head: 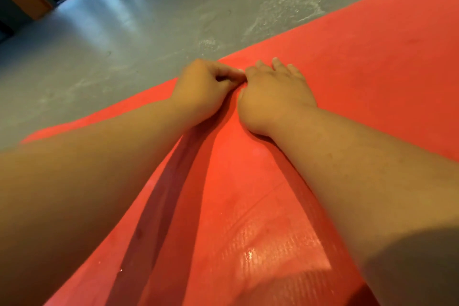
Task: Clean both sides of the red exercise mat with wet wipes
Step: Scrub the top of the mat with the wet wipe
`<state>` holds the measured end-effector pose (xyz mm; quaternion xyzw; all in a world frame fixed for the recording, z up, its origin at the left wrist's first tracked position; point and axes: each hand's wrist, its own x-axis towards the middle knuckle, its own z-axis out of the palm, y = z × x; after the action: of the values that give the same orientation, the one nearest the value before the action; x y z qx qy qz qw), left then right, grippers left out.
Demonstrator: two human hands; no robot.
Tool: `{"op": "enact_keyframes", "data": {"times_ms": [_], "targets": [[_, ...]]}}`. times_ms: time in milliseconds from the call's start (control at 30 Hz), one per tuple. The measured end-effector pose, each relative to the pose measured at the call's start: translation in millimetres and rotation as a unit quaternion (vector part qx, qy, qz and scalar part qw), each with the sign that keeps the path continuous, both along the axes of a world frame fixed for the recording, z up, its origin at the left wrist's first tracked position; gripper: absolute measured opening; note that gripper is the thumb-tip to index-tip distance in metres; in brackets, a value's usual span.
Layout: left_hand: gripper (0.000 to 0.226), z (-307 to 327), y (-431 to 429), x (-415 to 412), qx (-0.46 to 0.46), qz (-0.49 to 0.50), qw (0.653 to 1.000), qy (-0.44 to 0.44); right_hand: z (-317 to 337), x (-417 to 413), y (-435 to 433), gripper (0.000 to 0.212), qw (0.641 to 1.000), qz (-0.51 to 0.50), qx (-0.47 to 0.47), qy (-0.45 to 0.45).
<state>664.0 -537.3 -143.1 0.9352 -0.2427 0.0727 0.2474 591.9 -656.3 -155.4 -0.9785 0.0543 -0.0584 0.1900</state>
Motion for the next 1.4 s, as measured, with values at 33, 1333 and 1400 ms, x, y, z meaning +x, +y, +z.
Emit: {"op": "enact_keyframes", "data": {"times_ms": [33, 1333, 1400], "targets": [[0.021, 0, -2, -2, 0.013, -0.022, 1.0, -0.015, 0, 1, 0, 0.055, 1.0, -0.002, 0.001, -0.002], [0.042, -14, 33, -9, 0.148, 0.138, 0.979, 0.024, 17, 91, -113, 0.027, 0.964, -0.208, -0.168, -0.02], [0.04, -13, 33, -10, 0.142, 0.141, 0.98, 0.024, 13, 94, -99, 0.026, 0.967, -0.185, -0.176, -0.015]]}}
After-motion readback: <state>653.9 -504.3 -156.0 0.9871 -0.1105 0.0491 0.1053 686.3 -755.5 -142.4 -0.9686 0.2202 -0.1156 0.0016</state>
